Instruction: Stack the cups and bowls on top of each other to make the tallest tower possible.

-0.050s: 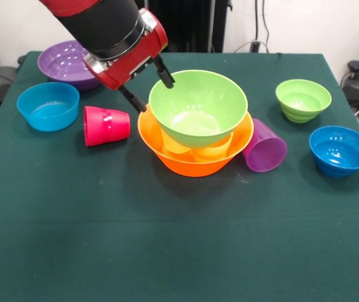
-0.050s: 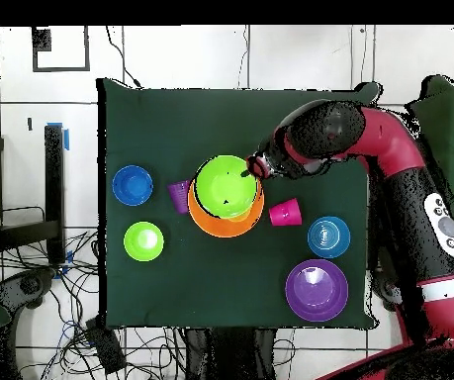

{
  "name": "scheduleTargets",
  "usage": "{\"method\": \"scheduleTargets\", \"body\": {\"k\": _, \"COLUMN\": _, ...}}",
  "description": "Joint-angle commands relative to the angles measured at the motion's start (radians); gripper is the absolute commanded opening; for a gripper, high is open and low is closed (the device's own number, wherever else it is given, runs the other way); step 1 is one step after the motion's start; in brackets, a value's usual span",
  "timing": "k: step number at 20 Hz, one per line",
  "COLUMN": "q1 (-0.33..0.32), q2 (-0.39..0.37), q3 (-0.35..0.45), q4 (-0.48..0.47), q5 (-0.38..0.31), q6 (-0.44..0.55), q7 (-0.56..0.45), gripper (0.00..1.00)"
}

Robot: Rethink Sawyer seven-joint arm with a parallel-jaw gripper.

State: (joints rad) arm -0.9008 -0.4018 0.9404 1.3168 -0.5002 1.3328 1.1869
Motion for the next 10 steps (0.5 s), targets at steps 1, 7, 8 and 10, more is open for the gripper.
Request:
{"method": "scheduleTargets", "body": {"k": 1, "q1": 0.066, "q2": -0.013, "q3": -0.039, "q4": -0.024, "q5": -0.046, "q6": -0.011, "q7": -0.137, "gripper": 1.00}}
{"method": "scheduleTargets", "body": {"k": 7, "q1": 0.102, "q2": -0.031, "q3": -0.050, "q4": -0.101, "q5": -0.106, "q6": 0.012, "q7": -0.210, "gripper": 1.00}}
{"method": "scheduleTargets", "body": {"k": 8, "q1": 0.112, "q2": -0.029, "q3": -0.053, "q4": -0.121, "q5": -0.107, "q6": 0.025, "q7": -0.212, "gripper": 1.00}}
{"method": "scheduleTargets", "body": {"k": 10, "q1": 0.154, "q2": -0.008, "q3": -0.062, "q4": -0.222, "q5": -0.123, "q6": 0.089, "q7": -0.234, "gripper": 1.00}}
